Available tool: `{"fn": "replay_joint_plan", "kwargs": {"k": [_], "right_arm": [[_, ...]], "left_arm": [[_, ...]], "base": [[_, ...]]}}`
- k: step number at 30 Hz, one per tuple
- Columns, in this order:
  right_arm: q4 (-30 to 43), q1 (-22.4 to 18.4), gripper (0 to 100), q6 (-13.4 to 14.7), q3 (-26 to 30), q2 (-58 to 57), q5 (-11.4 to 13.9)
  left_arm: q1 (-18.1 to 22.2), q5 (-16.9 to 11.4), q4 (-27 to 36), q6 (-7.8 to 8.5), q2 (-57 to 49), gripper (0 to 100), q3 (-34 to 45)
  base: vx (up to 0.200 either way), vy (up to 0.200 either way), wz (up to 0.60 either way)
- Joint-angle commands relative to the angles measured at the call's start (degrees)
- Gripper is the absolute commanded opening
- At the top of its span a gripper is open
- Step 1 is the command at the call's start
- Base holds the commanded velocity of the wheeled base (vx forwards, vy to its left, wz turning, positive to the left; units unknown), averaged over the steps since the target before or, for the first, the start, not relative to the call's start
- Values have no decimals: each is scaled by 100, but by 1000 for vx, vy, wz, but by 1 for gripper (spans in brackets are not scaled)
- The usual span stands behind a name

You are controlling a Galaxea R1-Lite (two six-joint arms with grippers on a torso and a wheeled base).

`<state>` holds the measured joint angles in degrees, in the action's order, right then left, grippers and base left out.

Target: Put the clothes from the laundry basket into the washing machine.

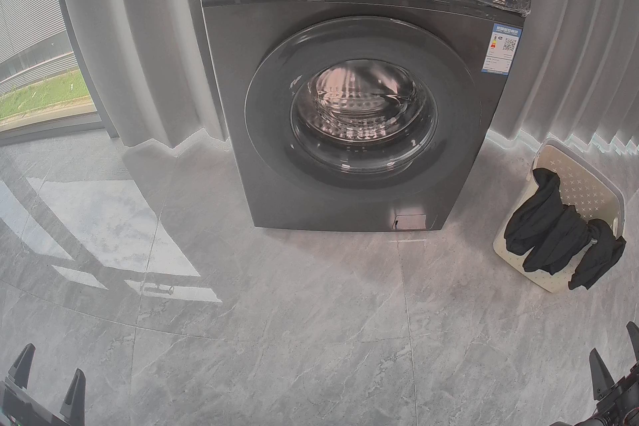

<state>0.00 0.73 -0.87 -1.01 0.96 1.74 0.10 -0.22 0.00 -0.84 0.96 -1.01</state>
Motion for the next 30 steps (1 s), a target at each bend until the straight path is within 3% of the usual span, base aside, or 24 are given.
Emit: {"fn": "replay_joint_plan", "kwargs": {"k": [1, 5, 20, 26, 30], "right_arm": [[0, 6, 100, -1, 101, 9, 1], [0, 6, 100, -1, 101, 9, 1], [0, 6, 100, -1, 101, 9, 1], [0, 6, 100, -1, 101, 9, 1], [0, -3, 100, -1, 101, 9, 1]], "left_arm": [[-1, -4, 0, -4, -79, 100, 92], [-1, -4, 0, -4, -79, 100, 92], [-1, -4, 0, -4, -79, 100, 92], [8, -4, 0, -13, -79, 100, 92], [-1, -4, 0, -13, -79, 100, 92]], "base": [[0, 0, 0], [0, 0, -450], [0, 0, 0], [0, 0, -600], [0, 0, 0]]}}
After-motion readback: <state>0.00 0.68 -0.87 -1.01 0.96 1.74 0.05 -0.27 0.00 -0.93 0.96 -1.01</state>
